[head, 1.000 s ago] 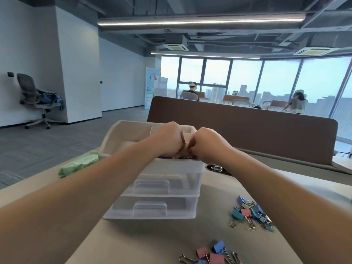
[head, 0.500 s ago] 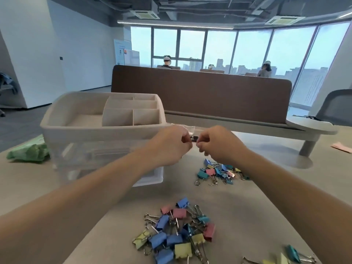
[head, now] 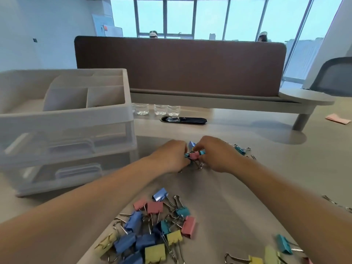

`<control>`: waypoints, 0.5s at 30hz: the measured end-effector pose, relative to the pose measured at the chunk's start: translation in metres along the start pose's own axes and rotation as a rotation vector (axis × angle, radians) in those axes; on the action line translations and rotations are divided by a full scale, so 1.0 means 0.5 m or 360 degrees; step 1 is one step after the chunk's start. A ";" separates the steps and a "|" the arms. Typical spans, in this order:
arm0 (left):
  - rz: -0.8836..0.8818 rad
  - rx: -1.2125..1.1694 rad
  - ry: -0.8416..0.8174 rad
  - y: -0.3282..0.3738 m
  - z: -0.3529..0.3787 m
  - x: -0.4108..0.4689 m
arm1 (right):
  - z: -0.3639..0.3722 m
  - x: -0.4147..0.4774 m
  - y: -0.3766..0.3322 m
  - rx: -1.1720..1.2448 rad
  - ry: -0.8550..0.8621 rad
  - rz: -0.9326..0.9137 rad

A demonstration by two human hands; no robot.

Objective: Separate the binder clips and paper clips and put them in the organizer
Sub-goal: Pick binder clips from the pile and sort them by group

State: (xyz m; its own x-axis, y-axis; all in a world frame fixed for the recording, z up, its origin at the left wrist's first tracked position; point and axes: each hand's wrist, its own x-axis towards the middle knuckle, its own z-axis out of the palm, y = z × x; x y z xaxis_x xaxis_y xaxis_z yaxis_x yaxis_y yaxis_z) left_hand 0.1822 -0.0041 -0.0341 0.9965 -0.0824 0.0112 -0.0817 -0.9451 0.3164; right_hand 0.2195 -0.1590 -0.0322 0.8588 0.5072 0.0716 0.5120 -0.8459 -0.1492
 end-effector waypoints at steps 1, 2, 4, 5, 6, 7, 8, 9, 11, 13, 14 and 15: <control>-0.0006 0.0003 -0.0006 0.000 0.005 0.008 | 0.003 0.006 0.001 -0.0006 -0.0005 -0.0021; -0.0015 0.0014 -0.0011 0.002 0.008 0.014 | 0.007 0.012 0.000 -0.0035 -0.0009 -0.0045; -0.0022 0.0053 -0.0024 0.004 0.018 0.023 | 0.014 0.022 0.001 -0.0167 -0.0024 -0.0094; -0.0021 0.0079 -0.0025 0.005 0.022 0.025 | 0.017 0.025 0.000 -0.0211 -0.0021 -0.0105; -0.0019 0.0103 -0.0022 0.006 0.026 0.026 | 0.020 0.029 0.001 -0.0224 -0.0012 -0.0110; -0.0017 0.0115 -0.0014 0.005 0.029 0.028 | 0.021 0.032 0.004 -0.0222 -0.0004 -0.0128; -0.0012 0.0117 -0.0002 0.004 0.031 0.029 | 0.023 0.036 0.007 -0.0203 0.0008 -0.0147; -0.0010 0.0107 0.0006 0.002 0.032 0.030 | 0.024 0.039 0.008 -0.0188 -0.0003 -0.0156; -0.0031 0.0048 0.0002 -0.001 0.029 0.030 | 0.025 0.045 0.008 -0.0184 -0.0024 -0.0176; -0.0063 -0.0057 -0.0008 -0.007 0.026 0.029 | 0.026 0.047 0.008 -0.0207 -0.0058 -0.0168; -0.0074 -0.0113 -0.0012 -0.011 0.024 0.026 | 0.027 0.047 0.008 -0.0226 -0.0071 -0.0157; -0.0071 -0.0159 -0.0009 -0.015 0.021 0.024 | 0.028 0.045 0.006 -0.0247 -0.0081 -0.0142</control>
State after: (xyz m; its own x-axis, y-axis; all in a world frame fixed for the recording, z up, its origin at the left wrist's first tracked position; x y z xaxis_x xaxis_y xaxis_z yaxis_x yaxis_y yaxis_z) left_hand 0.1946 -0.0015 -0.0463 0.9990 -0.0429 -0.0101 -0.0350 -0.9116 0.4095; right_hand 0.2403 -0.1480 -0.0447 0.8102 0.5855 0.0269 0.5855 -0.8106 0.0099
